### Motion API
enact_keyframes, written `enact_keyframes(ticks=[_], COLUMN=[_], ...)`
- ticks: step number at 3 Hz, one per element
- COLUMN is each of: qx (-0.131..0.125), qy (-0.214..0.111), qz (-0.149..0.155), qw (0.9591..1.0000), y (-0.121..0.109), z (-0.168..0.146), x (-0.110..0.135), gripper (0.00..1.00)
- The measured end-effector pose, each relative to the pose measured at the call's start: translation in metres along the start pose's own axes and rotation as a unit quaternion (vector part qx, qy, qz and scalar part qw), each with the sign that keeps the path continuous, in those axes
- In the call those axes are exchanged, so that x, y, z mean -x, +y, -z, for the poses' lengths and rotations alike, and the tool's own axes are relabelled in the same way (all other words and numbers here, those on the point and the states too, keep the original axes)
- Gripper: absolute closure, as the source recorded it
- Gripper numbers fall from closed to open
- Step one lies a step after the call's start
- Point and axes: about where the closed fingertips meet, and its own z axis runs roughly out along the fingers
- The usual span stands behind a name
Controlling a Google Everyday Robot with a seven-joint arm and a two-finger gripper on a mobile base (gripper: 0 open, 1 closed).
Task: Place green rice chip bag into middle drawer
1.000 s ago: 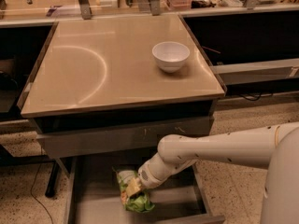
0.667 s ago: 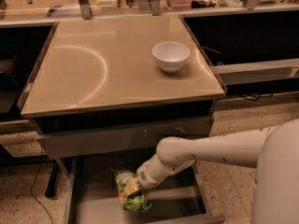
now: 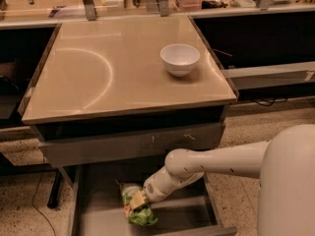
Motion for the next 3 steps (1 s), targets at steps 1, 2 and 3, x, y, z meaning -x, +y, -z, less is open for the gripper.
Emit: enact_keyframes(ticks=[1,2,3], qx=[0.001,0.001,0.001], qy=[0.000,0.000,0.000], qz=[-0.001,-0.001,-0.001], qw=[1.0000,1.0000,1.0000], y=[-0.0003,-0.0003,-0.0003], z=[-0.0008,-0.0009,-0.0009], x=[-0.0005,-0.0005,-0.0005], gripper=[0.83,0.51,0.29])
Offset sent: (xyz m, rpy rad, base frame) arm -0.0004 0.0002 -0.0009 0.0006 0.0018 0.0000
